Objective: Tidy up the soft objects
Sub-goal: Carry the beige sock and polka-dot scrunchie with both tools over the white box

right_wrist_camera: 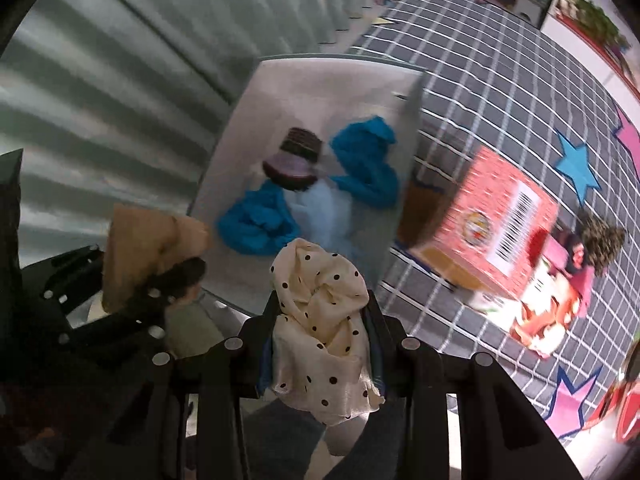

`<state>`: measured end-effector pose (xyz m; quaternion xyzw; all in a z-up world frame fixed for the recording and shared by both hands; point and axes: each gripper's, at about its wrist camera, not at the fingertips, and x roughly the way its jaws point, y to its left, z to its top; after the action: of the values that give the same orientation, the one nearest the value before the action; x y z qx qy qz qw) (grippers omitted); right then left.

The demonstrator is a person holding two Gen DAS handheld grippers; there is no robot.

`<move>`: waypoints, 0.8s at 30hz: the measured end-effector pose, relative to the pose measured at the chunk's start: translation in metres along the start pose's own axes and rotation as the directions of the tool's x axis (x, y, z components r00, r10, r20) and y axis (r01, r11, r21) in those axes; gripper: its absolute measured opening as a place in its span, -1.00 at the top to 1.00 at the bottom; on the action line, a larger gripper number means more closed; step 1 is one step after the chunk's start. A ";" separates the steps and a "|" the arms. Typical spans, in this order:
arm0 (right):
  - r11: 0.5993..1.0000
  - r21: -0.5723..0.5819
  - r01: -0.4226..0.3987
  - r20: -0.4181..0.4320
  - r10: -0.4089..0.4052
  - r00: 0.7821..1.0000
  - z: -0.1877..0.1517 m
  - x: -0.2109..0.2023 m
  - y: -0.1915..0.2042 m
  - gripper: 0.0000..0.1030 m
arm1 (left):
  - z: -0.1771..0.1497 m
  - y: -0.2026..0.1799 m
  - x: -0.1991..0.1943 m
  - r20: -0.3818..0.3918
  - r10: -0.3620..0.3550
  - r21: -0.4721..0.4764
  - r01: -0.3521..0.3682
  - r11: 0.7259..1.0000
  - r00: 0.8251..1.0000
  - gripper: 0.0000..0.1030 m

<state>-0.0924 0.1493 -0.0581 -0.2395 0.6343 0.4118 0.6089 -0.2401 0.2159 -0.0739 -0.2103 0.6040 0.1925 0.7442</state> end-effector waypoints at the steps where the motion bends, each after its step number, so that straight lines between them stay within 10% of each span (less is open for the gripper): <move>1: 1.000 -0.010 -0.003 -0.005 0.003 1.000 0.001 0.002 0.004 0.24 | -0.001 0.001 0.000 -0.003 0.000 -0.007 0.000 1.000 1.000 0.54; 24: 1.000 -0.016 -0.023 -0.056 0.022 0.998 0.004 0.020 0.008 0.24 | -0.003 0.008 0.014 -0.046 -0.015 -0.034 0.013 0.999 0.999 0.54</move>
<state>-0.0996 0.1606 -0.0750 -0.2491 0.6501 0.4170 0.5843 -0.2443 0.2212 -0.0893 -0.2316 0.6160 0.1926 0.7279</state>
